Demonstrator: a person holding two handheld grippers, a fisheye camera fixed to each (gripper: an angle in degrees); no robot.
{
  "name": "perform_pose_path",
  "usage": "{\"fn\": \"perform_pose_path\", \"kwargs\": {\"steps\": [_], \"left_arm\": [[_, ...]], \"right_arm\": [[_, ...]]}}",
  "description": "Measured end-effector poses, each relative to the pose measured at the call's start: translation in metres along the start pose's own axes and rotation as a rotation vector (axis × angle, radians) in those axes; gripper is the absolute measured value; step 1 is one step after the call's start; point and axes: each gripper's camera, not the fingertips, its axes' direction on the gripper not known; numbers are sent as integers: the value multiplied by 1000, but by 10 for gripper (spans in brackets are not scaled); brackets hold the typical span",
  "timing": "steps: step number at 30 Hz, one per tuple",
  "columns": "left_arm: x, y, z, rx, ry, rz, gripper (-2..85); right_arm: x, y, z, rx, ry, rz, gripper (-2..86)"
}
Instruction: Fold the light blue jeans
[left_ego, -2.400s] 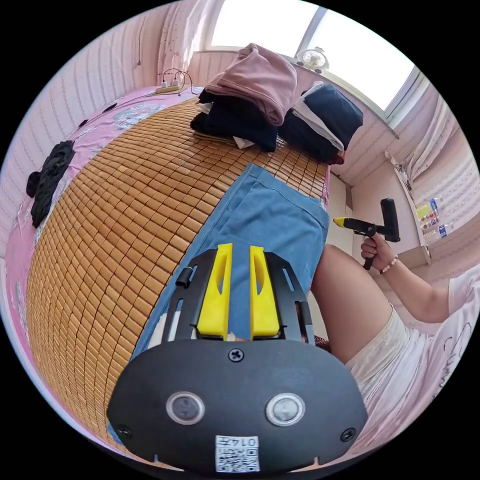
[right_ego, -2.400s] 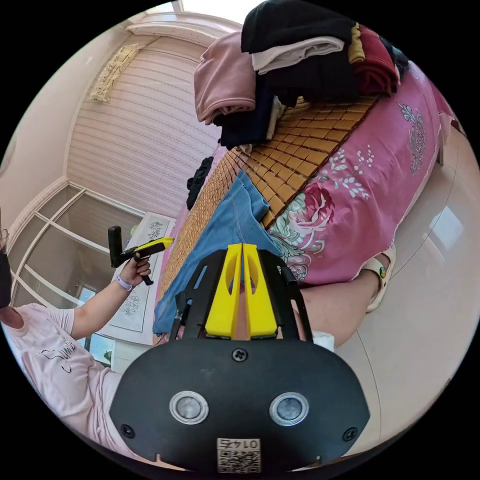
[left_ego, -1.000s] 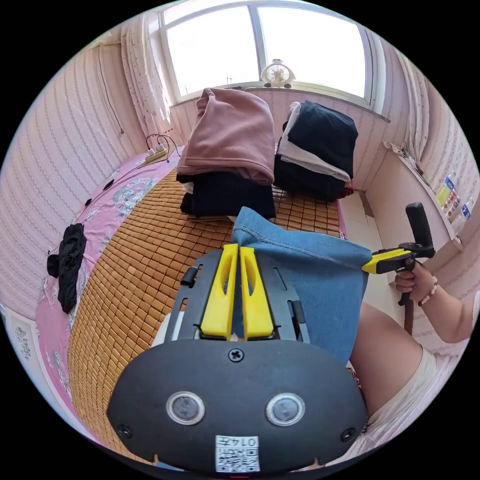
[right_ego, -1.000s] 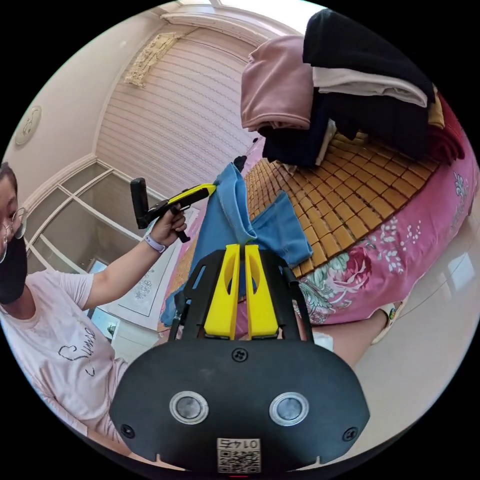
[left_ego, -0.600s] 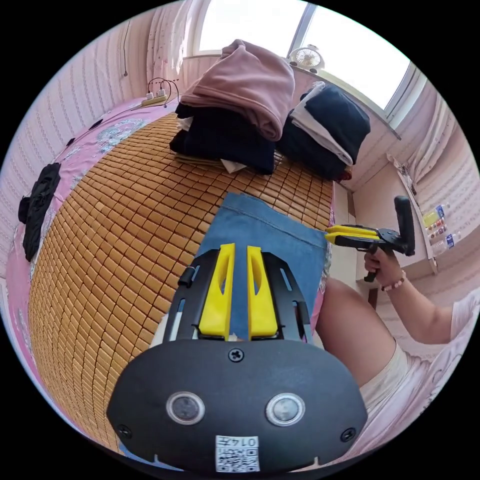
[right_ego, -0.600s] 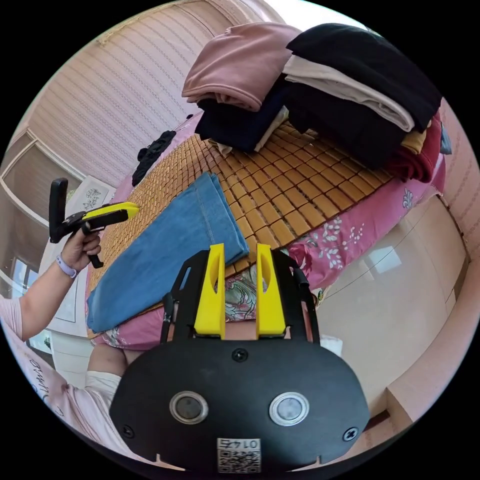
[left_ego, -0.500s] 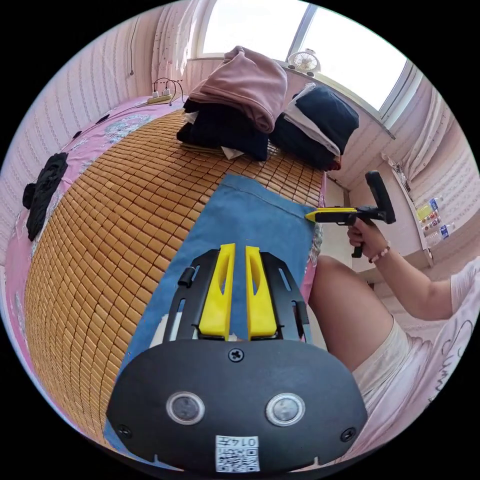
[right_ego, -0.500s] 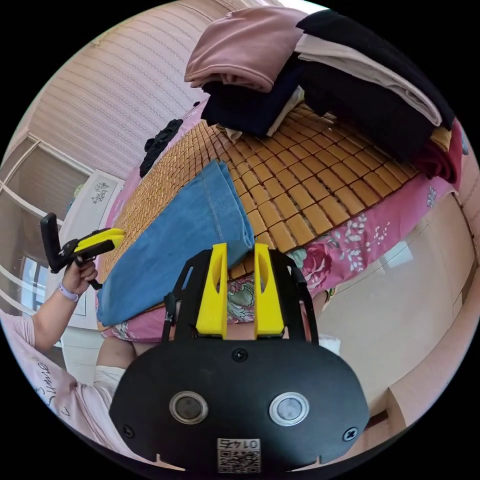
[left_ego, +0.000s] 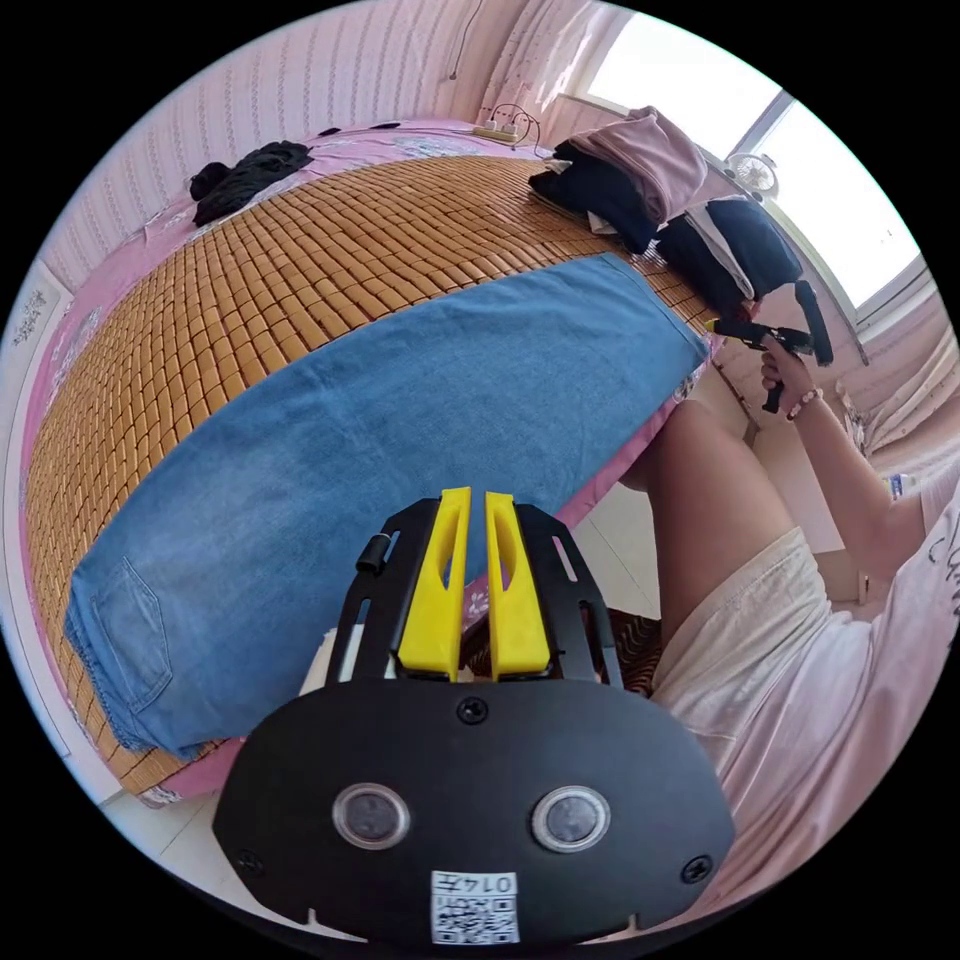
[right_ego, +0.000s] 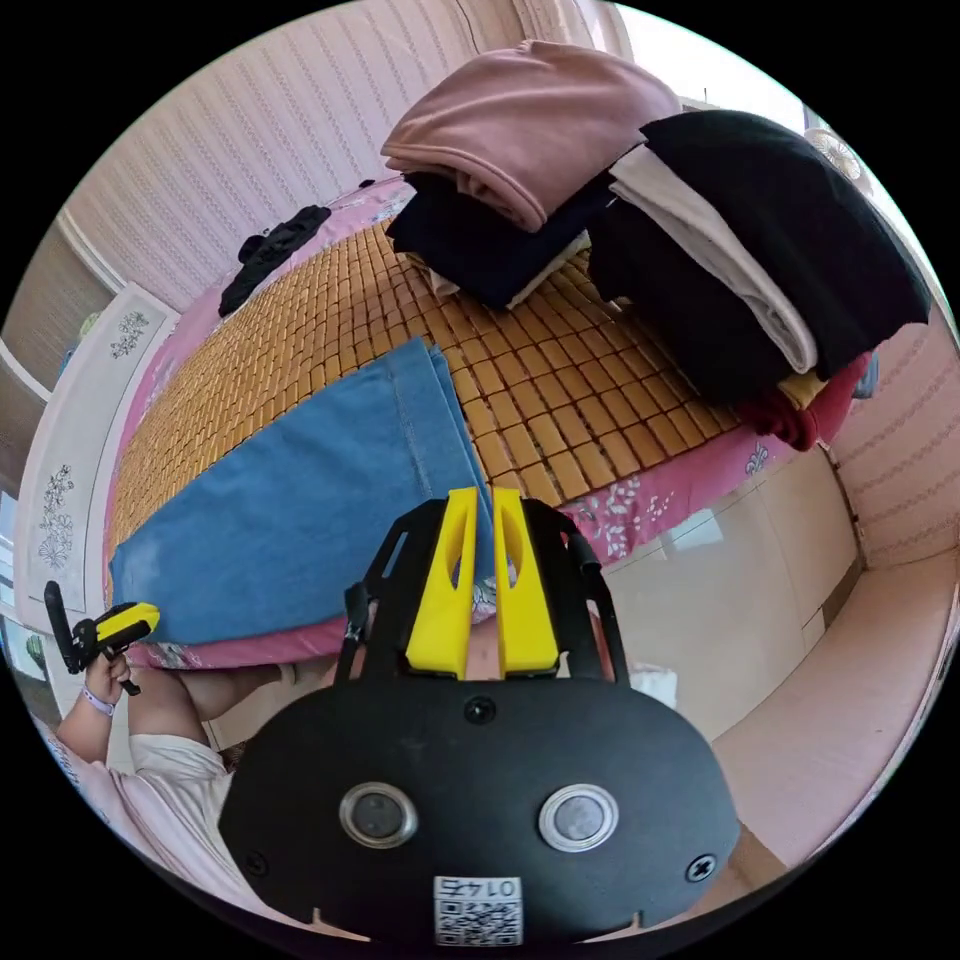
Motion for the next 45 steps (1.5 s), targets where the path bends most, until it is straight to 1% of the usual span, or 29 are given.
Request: {"fn": "perform_pose_path", "kwargs": {"steps": [4,5,6,7,8,9,10,11,13,17,20,22,23,25,28,30,31,32,33,34,36,37,38,39,40,41,42,43,45], "left_arm": [[-1,4,10,-42,23,13,40],[-1,4,11,-48,23,16,40],[-1,5,13,-55,22,20,42],[-2,6,15,-60,25,21,41],[-3,6,15,-59,27,19,41],[-4,8,12,-46,29,19,40],[-7,10,10,-43,36,22,39],[-8,11,8,-40,42,21,38],[-14,15,3,-38,71,0,34],[-12,22,-7,-34,94,13,6],[-8,32,-9,-25,70,53,-2],[-12,39,-15,-3,90,40,-4],[-14,41,-17,2,97,29,-4],[-19,52,-27,32,106,-7,-5],[-21,66,-38,83,117,-19,-5],[-20,73,-45,118,96,-22,-6],[-20,77,-49,139,80,-25,-6],[-19,79,-51,149,71,-27,-6],[-19,84,-55,171,44,-30,-7],[-15,89,-59,187,-3,-5,-8],[-7,94,-61,172,-90,53,-9],[-4,97,-59,151,-129,73,-9],[-3,99,-58,141,-139,78,-9],[-2,102,-53,112,-142,90,-10],[-1,106,-51,113,-139,95,-10],[-1,108,-53,125,-139,101,-10],[-2,111,-54,128,-132,103,-10],[-4,113,-57,131,-120,98,-10],[-7,117,-60,141,-101,94,-10]], "right_arm": [[-48,-52,35,25,-78,-135,75],[-63,-68,49,26,-51,-171,81],[-74,-82,67,13,24,-177,82],[-79,-87,78,-3,58,-175,81],[-84,-95,101,-66,109,-166,77],[-87,-100,121,-129,116,-158,70],[-88,-99,119,-88,94,-168,51],[-90,-100,120,-76,66,-164,14],[-91,-101,121,-84,38,-150,2],[-98,-93,111,11,35,-146,-4],[-109,-95,139,-42,83,-149,-4],[-119,-97,152,-65,187,-132,-4],[-127,-98,153,-53,263,-119,-6],[-146,-96,151,-15,299,-148,-7],[-204,-87,152,-27,119,-332,-7],[-272,-72,164,-102,-57,-514,-7],[-291,-67,167,-119,-93,-561,-7],[-330,-55,176,-160,-161,-662,-8],[-370,-43,187,-213,-227,-753,-8],[-389,-38,192,-241,-263,-793,-9],[-460,-20,216,-341,-362,-909,-9],[-476,-16,222,-358,-365,-941,-10],[-506,-11,234,-370,-312,-987,-10],[-531,-8,246,-363,-215,-1028,-10],[-542,-7,252,-365,-159,-1052,-9],[-560,-5,266,-371,-45,-1089,-9],[-571,-1,285,-426,40,-1133,-9],[-576,-1,286,-418,42,-1146,-9],[-586,-6,297,-462,71,-1135,-8]]}}
